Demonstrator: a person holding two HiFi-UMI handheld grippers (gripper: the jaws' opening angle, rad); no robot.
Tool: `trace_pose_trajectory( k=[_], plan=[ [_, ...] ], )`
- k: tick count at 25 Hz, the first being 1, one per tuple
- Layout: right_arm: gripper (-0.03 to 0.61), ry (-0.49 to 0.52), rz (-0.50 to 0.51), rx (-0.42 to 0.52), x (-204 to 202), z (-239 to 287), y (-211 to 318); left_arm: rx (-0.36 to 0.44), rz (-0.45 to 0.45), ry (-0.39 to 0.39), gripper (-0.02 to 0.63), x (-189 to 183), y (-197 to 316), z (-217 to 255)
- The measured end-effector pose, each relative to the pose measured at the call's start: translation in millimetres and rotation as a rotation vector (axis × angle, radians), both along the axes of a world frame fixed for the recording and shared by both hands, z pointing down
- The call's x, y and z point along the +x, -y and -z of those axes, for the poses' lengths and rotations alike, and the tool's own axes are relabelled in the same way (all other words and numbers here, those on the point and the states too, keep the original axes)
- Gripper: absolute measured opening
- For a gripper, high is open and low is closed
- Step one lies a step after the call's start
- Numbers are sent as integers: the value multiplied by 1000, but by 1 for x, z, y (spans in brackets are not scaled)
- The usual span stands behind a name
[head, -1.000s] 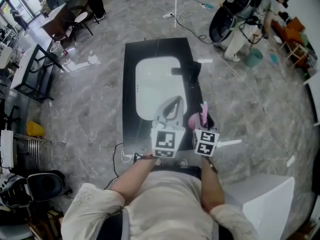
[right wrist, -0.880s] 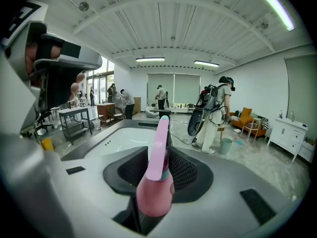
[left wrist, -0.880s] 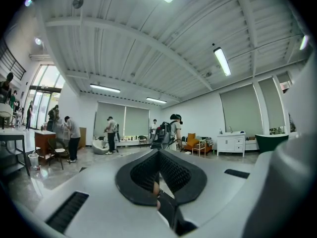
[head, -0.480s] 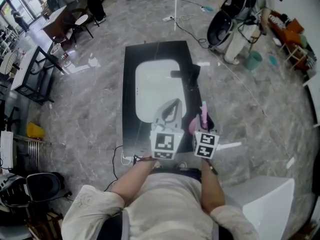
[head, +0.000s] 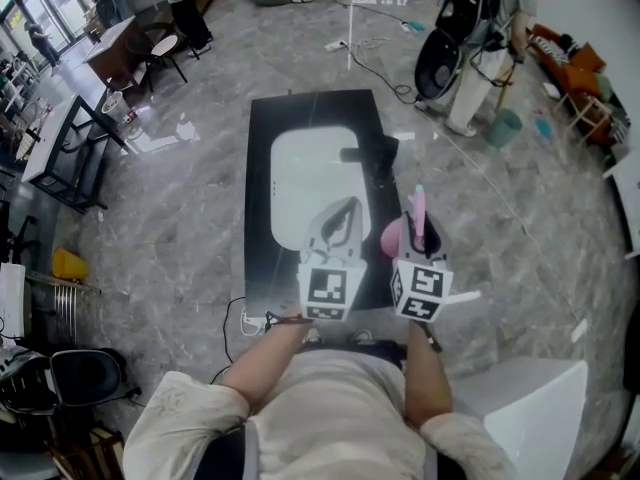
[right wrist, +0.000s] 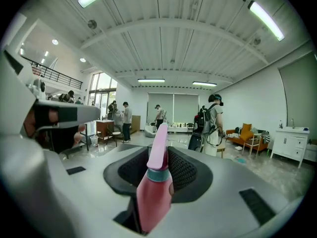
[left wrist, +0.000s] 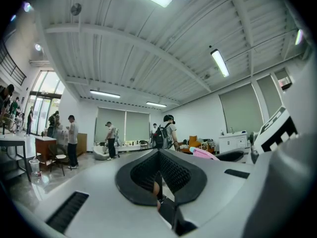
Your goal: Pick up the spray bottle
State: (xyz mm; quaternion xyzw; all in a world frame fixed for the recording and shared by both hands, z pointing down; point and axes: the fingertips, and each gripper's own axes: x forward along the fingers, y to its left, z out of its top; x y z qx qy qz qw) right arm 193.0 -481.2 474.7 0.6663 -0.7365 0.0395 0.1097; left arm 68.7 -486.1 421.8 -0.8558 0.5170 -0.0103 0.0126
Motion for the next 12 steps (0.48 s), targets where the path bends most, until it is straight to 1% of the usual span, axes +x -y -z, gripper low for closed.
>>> trace_pose_trajectory(
  k=[6,12],
  plan=[
    [130,-15,29,106,-9,50,-5,28,16,-7,2,-6,0,11],
    [129,2,57,244,-13,105,-14,58,35,-17,2,-13,2,27]
  ],
)
